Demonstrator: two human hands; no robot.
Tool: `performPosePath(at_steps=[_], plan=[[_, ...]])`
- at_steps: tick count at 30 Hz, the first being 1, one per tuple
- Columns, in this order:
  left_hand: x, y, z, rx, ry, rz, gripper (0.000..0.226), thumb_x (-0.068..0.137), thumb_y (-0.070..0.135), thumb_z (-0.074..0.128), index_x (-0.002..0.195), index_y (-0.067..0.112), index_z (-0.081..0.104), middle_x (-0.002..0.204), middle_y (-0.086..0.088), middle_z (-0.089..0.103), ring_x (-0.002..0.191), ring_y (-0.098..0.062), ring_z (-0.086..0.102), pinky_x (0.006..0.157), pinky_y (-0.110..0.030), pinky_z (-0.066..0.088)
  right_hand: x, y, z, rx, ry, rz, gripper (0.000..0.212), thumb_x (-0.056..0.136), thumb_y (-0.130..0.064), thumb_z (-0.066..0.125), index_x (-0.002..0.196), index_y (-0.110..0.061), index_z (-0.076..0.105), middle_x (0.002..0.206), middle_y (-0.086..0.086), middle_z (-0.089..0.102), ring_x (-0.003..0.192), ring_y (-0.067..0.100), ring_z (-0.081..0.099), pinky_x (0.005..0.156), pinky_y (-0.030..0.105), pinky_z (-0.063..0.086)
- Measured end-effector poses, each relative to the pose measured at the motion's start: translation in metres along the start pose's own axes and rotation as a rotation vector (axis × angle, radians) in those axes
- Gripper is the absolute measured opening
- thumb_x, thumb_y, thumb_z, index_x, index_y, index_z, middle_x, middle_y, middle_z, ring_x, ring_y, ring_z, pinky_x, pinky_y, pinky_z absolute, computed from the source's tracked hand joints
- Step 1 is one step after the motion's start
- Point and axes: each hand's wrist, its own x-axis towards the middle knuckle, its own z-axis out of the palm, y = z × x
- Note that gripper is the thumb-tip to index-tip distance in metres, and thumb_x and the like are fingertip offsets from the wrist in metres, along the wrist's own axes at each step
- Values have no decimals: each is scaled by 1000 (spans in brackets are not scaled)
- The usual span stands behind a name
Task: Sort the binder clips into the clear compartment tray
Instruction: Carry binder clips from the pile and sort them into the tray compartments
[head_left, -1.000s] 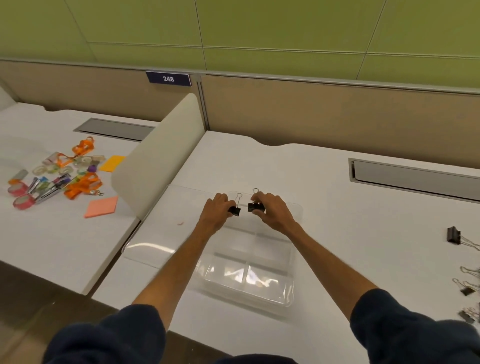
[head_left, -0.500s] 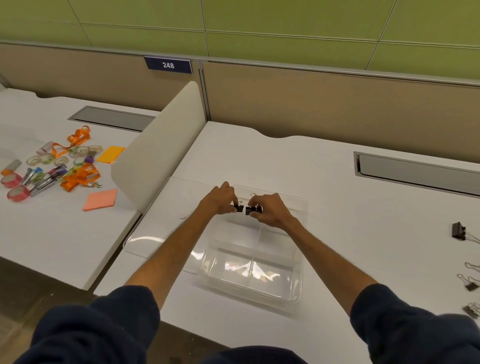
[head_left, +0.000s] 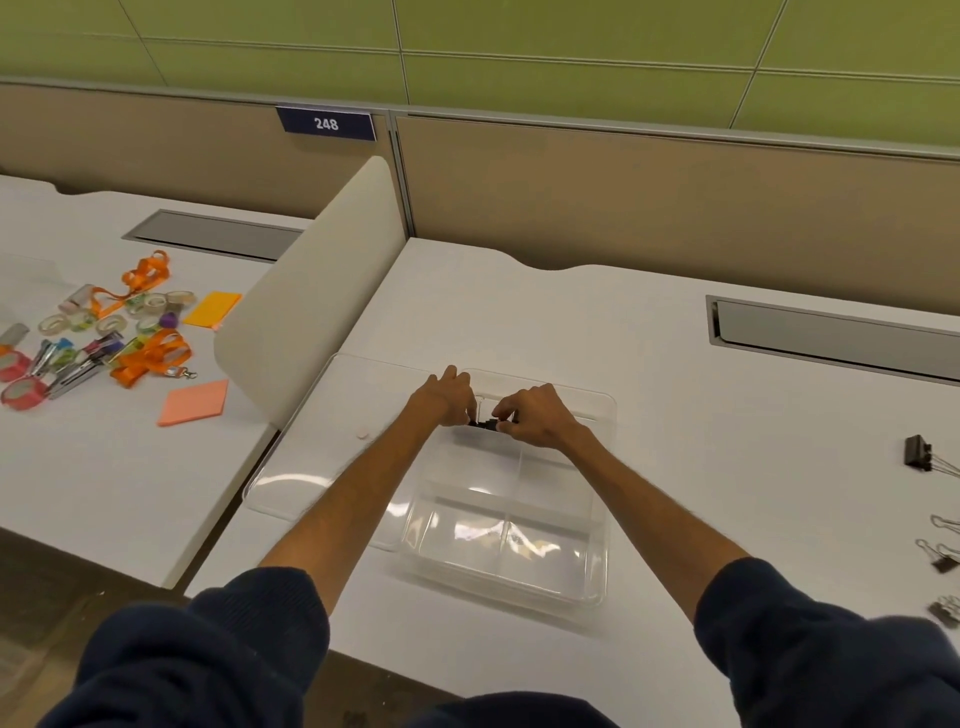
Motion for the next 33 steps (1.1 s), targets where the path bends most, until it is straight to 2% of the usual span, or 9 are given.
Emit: performPosePath(at_steps=[4,7,11,14,20,24,33], plan=[[-2,2,3,-11,2,2,30,93,16,49,111,28,69,123,-6,42,125,-24,29,103,-40,34,1,-1,0,18,-100,35,25,91,-33,53,107,-29,71,110,-9,72,105,18,61,93,38,39],[-4,4,3,-27,29,1,31,92,13,50,110,28,70,122,-5,43,125,-25,29,103,-44,32,-1,-1,6,54,-85,51,28,93,-24,48,109,-28,71,109,-8,71,109,19,58,94,41,40],[-8,4,7,-124,170,-17,29,87,8,55,104,25,71,127,-3,46,126,-24,31,94,-47,33,-6,2,6,96,18,43,28,91,-17,49,103,-26,72,100,-7,72,109,17,54,90,41,42],[-8,4,7,-176,329,-60,27,87,10,57,107,23,70,136,-1,43,132,-23,32,98,-48,34,-10,7,2,108,133,46,27,89,-15,51,100,-24,73,97,-4,72,108,17,55,89,43,44],[-1,22,2,-174,544,7,28,88,7,55,111,19,64,132,-5,48,126,-22,41,96,-44,31,-30,25,-16,195,407,139,29,86,-4,50,95,-20,72,97,-8,73,101,20,59,87,42,41],[7,52,-4,-189,591,50,28,91,11,51,117,17,59,127,-5,50,120,-23,45,93,-43,31,-54,51,-27,202,483,214,28,88,-8,49,101,-22,68,98,-8,72,97,19,58,87,39,38],[32,140,-15,-205,627,177,26,96,26,48,117,14,56,122,-5,52,113,-23,49,89,-42,34,-128,116,-55,194,559,386,25,91,-13,50,111,-19,62,104,-6,68,101,20,57,85,37,34]])
